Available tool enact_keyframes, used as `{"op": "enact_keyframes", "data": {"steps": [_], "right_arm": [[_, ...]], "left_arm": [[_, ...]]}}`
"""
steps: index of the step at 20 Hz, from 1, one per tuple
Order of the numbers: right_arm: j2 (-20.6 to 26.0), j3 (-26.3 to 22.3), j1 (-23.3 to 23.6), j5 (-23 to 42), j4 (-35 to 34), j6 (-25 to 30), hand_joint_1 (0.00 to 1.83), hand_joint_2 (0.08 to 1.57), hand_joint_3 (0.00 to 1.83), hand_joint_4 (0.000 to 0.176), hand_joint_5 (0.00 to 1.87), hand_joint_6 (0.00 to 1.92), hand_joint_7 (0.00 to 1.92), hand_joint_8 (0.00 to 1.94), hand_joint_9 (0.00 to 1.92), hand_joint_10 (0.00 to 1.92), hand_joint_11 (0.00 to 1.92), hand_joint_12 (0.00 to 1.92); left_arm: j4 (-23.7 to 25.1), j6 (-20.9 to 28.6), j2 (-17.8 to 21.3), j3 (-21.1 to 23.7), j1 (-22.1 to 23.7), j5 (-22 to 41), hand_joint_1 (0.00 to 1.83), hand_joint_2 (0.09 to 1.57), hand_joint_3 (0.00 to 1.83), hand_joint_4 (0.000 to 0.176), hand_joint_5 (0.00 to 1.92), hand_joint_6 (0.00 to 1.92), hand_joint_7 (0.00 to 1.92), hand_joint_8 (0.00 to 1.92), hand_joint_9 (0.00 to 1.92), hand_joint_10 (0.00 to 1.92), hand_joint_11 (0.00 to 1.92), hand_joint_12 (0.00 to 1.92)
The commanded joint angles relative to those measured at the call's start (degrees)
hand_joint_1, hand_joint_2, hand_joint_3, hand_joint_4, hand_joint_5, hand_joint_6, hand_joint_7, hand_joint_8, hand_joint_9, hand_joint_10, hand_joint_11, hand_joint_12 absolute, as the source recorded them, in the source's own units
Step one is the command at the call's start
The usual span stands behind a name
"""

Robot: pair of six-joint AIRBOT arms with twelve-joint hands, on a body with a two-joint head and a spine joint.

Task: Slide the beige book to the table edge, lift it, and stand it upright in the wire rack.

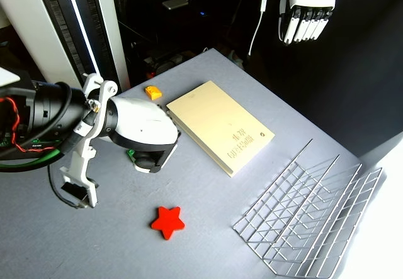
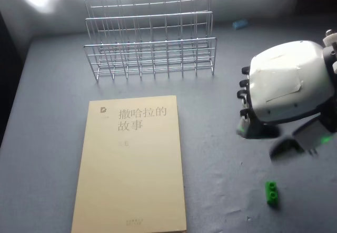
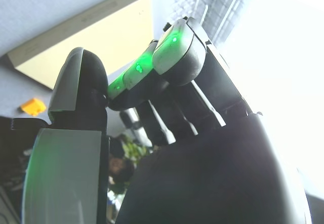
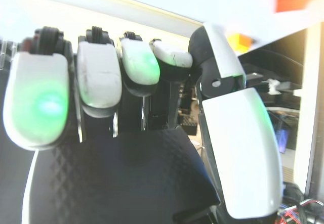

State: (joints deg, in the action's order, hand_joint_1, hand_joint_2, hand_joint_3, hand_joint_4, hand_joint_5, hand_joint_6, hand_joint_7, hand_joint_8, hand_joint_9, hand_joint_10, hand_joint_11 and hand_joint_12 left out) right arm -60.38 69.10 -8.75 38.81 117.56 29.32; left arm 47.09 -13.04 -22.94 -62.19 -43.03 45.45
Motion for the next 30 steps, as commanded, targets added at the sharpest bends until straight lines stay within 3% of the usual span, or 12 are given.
{"op": "enact_keyframes", "data": {"steps": [1,10,14,17,22,26,30], "right_arm": [[-0.1,0.1,0.7,-0.4,-2.8,0.3,0.22,1.16,0.01,0.000,0.24,0.01,0.26,0.01,0.23,0.02,0.00,0.67],[-0.4,-0.1,-0.6,0.8,-2.1,0.8,0.21,1.17,0.00,0.000,0.26,0.01,0.30,0.01,0.27,0.01,0.00,0.70],[-0.9,-0.2,-3.1,0.0,-2.0,1.7,0.24,1.16,0.00,0.000,0.29,0.01,0.32,0.01,0.29,0.01,0.00,0.73],[-1.4,0.0,-3.3,0.0,-0.2,2.9,0.25,1.16,0.00,0.000,0.30,0.01,0.33,0.01,0.29,0.01,0.00,0.74],[-3.6,0.9,-3.9,0.0,0.4,3.5,0.25,1.17,0.00,0.000,0.27,0.00,0.29,0.00,0.26,0.00,0.00,0.71],[-5.4,2.7,-4.2,0.2,1.4,3.5,0.20,1.18,0.00,0.000,0.26,0.00,0.26,0.00,0.22,0.00,0.00,0.56],[-6.5,3.6,-4.6,0.2,2.2,3.8,0.20,1.19,0.01,0.000,0.23,0.00,0.24,0.00,0.22,0.00,0.00,0.59]], "left_arm": [[-3.3,-0.1,0.7,-0.1,0.5,3.3,0.28,1.17,0.00,0.000,0.31,0.01,0.30,0.01,0.27,0.01,0.00,0.67],[-3.9,-0.3,1.2,-1.8,-0.4,3.0,0.29,1.18,0.00,0.000,0.33,0.00,0.32,0.00,0.29,0.01,0.00,0.63],[-9.0,-0.5,1.4,-3.8,-1.8,2.9,0.28,1.18,0.00,0.000,0.33,0.00,0.31,0.00,0.31,0.01,0.00,0.68],[-10.1,-0.3,1.7,-4.7,-2.3,4.6,0.28,1.18,0.00,0.000,0.33,0.00,0.31,0.00,0.31,0.01,0.00,0.70],[-15.6,5.6,1.5,-4.5,-3.4,4.9,0.29,1.17,0.00,0.000,0.28,0.00,0.26,0.00,0.26,0.00,0.00,0.66],[-15.6,10.1,0.4,-4.4,-3.2,6.4,0.31,1.16,0.00,0.000,0.28,0.00,0.27,0.00,0.28,0.01,0.00,0.68],[-18.2,8.9,0.3,-4.1,-2.7,7.2,0.29,1.17,0.00,0.000,0.27,0.00,0.27,0.00,0.27,0.00,0.00,0.65]]}}
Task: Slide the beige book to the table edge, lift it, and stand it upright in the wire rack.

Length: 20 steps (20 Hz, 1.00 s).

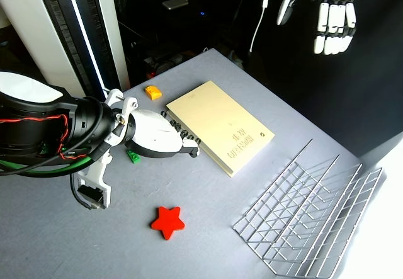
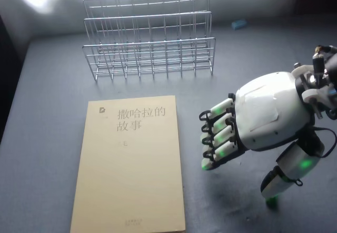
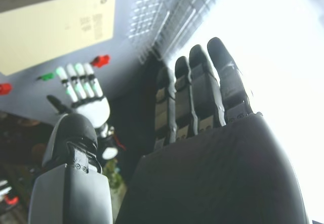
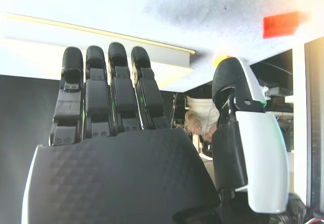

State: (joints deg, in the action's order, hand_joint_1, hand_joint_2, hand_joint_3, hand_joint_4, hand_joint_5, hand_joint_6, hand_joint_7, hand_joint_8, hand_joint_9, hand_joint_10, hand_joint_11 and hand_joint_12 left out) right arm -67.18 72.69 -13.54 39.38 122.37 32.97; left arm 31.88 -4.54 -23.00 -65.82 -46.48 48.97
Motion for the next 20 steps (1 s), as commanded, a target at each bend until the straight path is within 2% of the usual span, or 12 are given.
{"op": "enact_keyframes", "data": {"steps": [1,5,12,15,16,20], "right_arm": [[0.1,0.0,0.0,-0.4,-2.6,0.3,0.20,1.19,0.01,0.000,0.23,0.00,0.24,0.00,0.22,0.00,0.00,0.59],[-1.4,0.7,-0.5,-0.8,-2.6,0.4,0.24,1.19,0.00,0.000,0.25,0.01,0.27,0.00,0.23,0.00,0.00,0.65],[-4.6,3.4,-0.4,-2.0,-1.8,0.8,0.24,1.19,0.00,0.000,0.26,0.00,0.27,0.00,0.23,0.00,0.00,0.65],[-6.8,4.9,-0.5,-2.1,-1.6,0.9,0.24,1.19,0.00,0.000,0.26,0.00,0.27,0.00,0.23,0.00,0.00,0.65],[-7.4,5.0,-0.4,-2.1,-1.6,1.0,0.23,1.18,0.00,0.000,0.26,0.00,0.27,0.00,0.25,0.01,0.00,0.72],[-9.7,5.2,0.5,-3.0,-1.5,1.5,0.23,1.18,0.00,0.000,0.26,0.00,0.28,0.00,0.26,0.01,0.00,0.75]], "left_arm": [[-4.8,-0.2,0.4,-0.1,0.6,3.5,0.29,1.17,0.00,0.000,0.27,0.00,0.27,0.00,0.27,0.00,0.00,0.65],[-5.3,1.5,0.8,-0.1,0.6,-0.4,0.24,1.18,0.00,0.000,0.26,0.00,0.25,0.00,0.25,0.00,0.00,0.62],[-4.7,6.3,1.6,0.9,0.3,-1.0,0.24,1.18,0.00,0.000,0.26,0.00,0.25,0.00,0.25,0.00,0.00,0.62],[-5.0,6.8,1.4,0.8,0.5,-3.7,0.24,1.18,0.00,0.000,0.26,0.00,0.25,0.00,0.25,0.00,0.00,0.63],[-5.0,6.8,1.2,0.7,0.8,-4.1,0.27,1.17,0.00,0.000,0.28,0.01,0.27,0.00,0.27,0.01,0.00,0.66],[-4.9,6.9,1.2,0.7,0.5,-4.1,0.28,1.17,0.00,0.000,0.29,0.01,0.28,0.00,0.27,0.01,0.00,0.67]]}}
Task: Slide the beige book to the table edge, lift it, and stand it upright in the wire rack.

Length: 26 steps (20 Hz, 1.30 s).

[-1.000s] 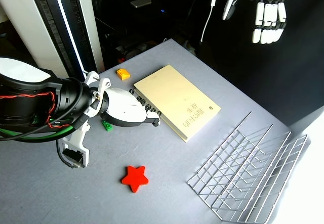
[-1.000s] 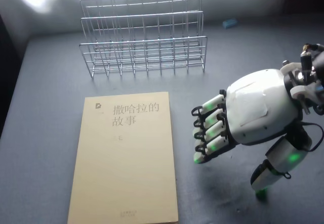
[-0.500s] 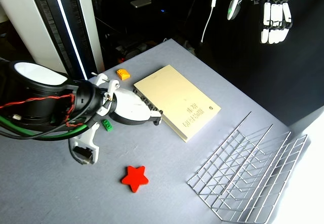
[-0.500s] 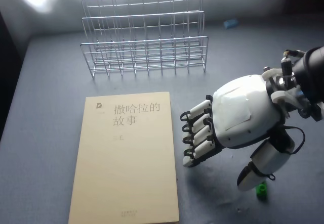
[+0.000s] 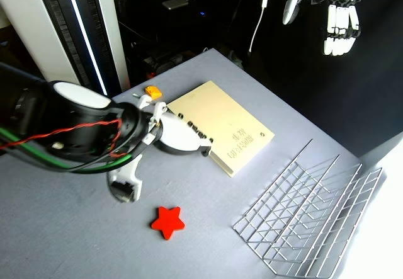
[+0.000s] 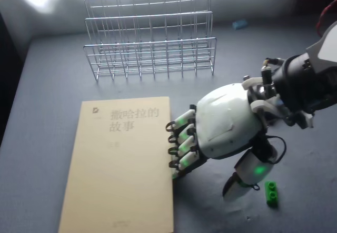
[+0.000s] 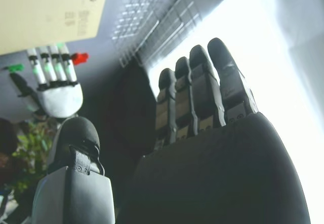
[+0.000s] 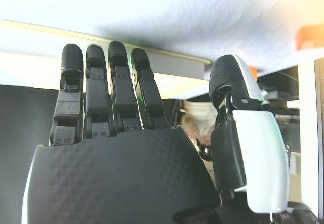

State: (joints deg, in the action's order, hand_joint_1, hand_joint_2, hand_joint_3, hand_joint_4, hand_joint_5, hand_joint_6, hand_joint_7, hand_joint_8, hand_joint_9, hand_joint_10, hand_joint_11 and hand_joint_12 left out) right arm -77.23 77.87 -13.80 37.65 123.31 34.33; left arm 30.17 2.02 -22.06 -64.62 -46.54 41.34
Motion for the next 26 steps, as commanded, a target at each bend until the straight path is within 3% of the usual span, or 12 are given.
{"op": "enact_keyframes", "data": {"steps": [1,3,7,17,26], "right_arm": [[0.1,0.1,1.0,-1.6,-2.0,0.5,0.23,1.18,0.00,0.000,0.26,0.00,0.28,0.00,0.26,0.01,0.00,0.75],[-0.9,0.2,2.1,-2.2,2.7,4.9,0.23,1.18,0.00,0.000,0.26,0.00,0.28,0.00,0.26,0.01,0.00,0.75],[-2.4,1.4,1.7,-2.1,3.5,5.3,0.25,1.18,0.00,0.000,0.25,0.00,0.27,0.00,0.25,0.01,0.00,0.64],[-7.4,6.2,2.3,-2.6,3.5,5.7,0.22,1.19,0.00,0.000,0.25,0.00,0.26,0.00,0.23,0.00,0.00,0.67],[-11.4,7.2,3.1,-4.3,3.4,7.0,0.22,1.19,0.00,0.000,0.26,0.00,0.28,0.00,0.24,0.00,0.00,0.68]], "left_arm": [[-3.2,0.3,0.3,-0.5,0.5,3.6,0.28,1.17,0.00,0.000,0.29,0.01,0.28,0.00,0.27,0.01,0.00,0.68],[-3.2,0.2,0.3,-0.6,0.5,3.3,0.28,1.17,0.00,0.000,0.29,0.00,0.28,0.00,0.28,0.01,0.00,0.68],[-3.2,0.2,0.4,-0.4,0.0,3.2,0.32,1.16,0.00,0.000,0.27,0.00,0.27,0.00,0.28,0.00,0.00,0.67],[-1.9,0.5,0.5,0.0,1.2,1.8,0.30,1.17,0.00,0.000,0.29,0.00,0.28,0.00,0.28,0.00,0.00,0.69],[-1.7,1.2,0.3,-0.4,1.1,1.1,0.31,1.17,0.00,0.000,0.30,0.01,0.30,0.01,0.31,0.01,0.00,0.72]]}}
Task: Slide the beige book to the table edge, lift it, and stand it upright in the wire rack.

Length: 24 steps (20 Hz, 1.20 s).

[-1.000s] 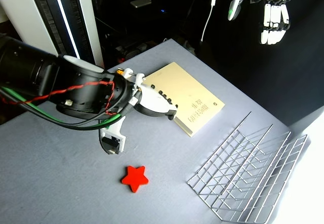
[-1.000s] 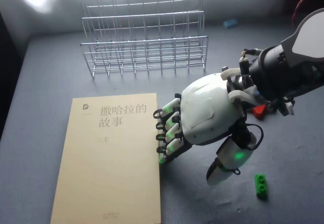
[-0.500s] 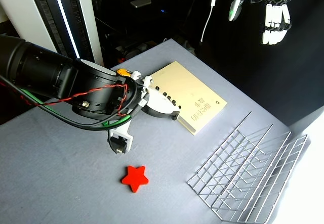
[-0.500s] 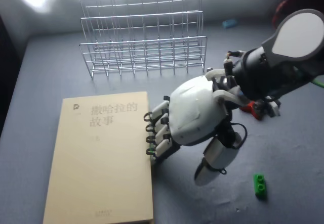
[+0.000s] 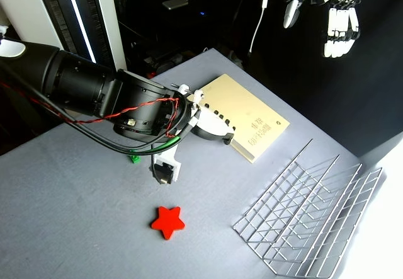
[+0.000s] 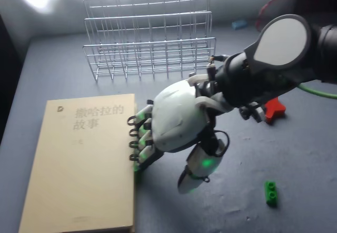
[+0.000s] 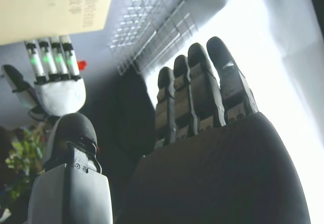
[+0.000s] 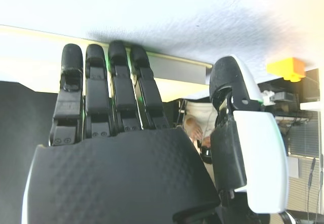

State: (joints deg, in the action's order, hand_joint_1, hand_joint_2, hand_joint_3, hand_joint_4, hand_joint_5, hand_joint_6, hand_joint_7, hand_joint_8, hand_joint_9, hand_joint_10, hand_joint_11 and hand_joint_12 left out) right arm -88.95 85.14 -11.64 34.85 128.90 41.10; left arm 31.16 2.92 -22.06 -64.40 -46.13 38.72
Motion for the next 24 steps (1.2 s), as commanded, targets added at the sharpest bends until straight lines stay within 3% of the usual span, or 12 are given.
{"op": "enact_keyframes", "data": {"steps": [1,8,10,21,24], "right_arm": [[-0.3,0.2,0.9,-1.5,-2.2,0.5,0.22,1.19,0.00,0.000,0.26,0.00,0.28,0.00,0.24,0.00,0.00,0.68],[-2.9,3.4,1.6,-1.5,-2.2,0.5,0.23,1.19,0.00,0.000,0.26,0.00,0.25,0.00,0.22,0.00,0.00,0.62],[-3.6,4.1,1.8,-1.8,-2.2,0.2,0.24,1.18,0.00,0.000,0.26,0.00,0.26,0.00,0.25,0.01,0.00,0.72],[-7.3,7.1,1.4,-3.2,-2.2,0.6,0.23,1.17,0.00,0.000,0.27,0.00,0.27,0.00,0.25,0.00,0.00,0.72],[-8.3,7.7,1.0,-3.6,-2.2,0.9,0.23,1.17,0.00,0.000,0.27,0.00,0.28,0.00,0.25,0.00,0.00,0.72]], "left_arm": [[-2.9,0.3,0.2,-0.7,0.2,4.0,0.31,1.17,0.00,0.000,0.30,0.00,0.30,0.01,0.31,0.01,0.00,0.72],[-3.0,0.3,0.1,-0.9,-0.6,4.1,0.27,1.19,0.00,0.000,0.29,0.00,0.28,0.00,0.27,0.00,0.00,0.64],[-2.9,0.3,-0.1,-0.9,-0.5,4.1,0.23,1.21,0.00,0.000,0.26,0.00,0.24,0.00,0.22,0.00,0.00,0.54],[-4.6,-0.3,-1.8,-1.1,0.1,4.6,0.28,1.17,0.00,0.000,0.27,0.00,0.26,0.00,0.26,0.00,0.00,0.58],[-6.4,0.0,-2.3,-0.9,0.0,0.6,0.28,1.17,0.00,0.000,0.26,0.00,0.26,0.00,0.25,0.00,0.00,0.57]]}}
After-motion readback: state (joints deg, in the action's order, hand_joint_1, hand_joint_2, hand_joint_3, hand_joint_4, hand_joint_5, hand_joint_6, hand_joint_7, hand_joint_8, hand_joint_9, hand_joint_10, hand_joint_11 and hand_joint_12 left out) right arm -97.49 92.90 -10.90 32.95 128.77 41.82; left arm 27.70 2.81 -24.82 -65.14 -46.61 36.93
